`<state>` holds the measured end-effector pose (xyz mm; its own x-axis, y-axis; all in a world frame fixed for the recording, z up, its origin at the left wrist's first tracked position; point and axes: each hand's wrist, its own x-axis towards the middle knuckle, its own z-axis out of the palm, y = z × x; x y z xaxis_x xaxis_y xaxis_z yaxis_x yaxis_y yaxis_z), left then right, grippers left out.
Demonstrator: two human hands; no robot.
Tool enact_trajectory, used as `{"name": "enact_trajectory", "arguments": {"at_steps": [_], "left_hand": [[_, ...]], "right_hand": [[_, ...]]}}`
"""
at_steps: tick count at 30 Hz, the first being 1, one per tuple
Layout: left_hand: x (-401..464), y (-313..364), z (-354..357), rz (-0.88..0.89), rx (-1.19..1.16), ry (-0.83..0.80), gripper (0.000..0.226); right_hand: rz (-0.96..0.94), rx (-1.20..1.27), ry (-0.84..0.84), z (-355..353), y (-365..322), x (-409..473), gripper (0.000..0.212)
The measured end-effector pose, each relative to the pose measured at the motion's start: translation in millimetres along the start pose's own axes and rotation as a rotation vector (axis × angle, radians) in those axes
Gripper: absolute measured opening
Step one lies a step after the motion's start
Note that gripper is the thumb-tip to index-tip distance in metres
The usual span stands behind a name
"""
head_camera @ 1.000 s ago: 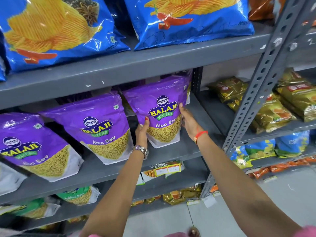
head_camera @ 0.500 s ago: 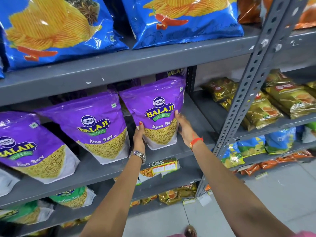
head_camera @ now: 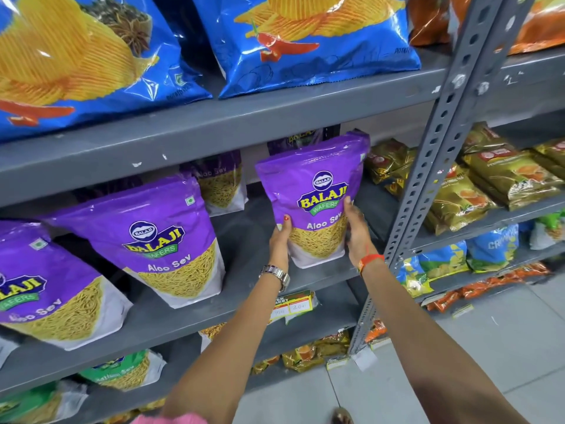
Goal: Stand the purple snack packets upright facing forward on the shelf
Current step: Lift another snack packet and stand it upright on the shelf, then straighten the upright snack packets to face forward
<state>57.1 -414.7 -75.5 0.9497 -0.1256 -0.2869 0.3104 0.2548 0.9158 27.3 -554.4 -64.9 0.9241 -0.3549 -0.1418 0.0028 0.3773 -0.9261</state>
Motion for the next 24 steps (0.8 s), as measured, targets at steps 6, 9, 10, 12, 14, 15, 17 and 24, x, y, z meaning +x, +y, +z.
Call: {"name": "enact_trajectory", "arguments": {"at_steps": [6,9,10,12,14,15,17,24], "left_hand": [[-4.0,8.6,12.7,0.007,0.058,-0.077,0.068],[-16.3,11.2,12.7,0.055,0.115,-0.029,0.022],[-22.6,9.7,9.0,0.071,0.13,0.004,0.025],[-35.7,3.0,-0.8,0.127,0.152,0.038,0.044],[-52.4,-6.3,-16.7,0.188,0.206,0.071,0.051],[-60.6,-10.6,-25.0,0.224,0.236,0.086,0.051],[-76.1,-17.5,-49.0,0.298,0.303,0.083,0.044],[-112.4,5.5,-144.0,0.532,0.295,0.347,0.027]], "right_hand": [[-0.03,-0.033,0.072,-11.0,-3.4,3.3,0.084],[-0.078,0.024,0.205,-5.2,5.1,-5.6,0.051],[-0.094,0.041,0.278,-2.3,11.4,-10.6,0.048],[-0.145,-0.013,0.442,5.1,28.4,-21.4,0.052],[-0.197,-0.147,0.576,22.1,47.1,-42.2,0.049],[-0.23,-0.227,0.648,31.6,55.1,-52.4,0.044],[-0.271,-0.369,0.691,54.7,71.5,-76.1,0.033],[-0.341,-0.412,0.213,145.6,98.9,-112.8,0.04]]}}
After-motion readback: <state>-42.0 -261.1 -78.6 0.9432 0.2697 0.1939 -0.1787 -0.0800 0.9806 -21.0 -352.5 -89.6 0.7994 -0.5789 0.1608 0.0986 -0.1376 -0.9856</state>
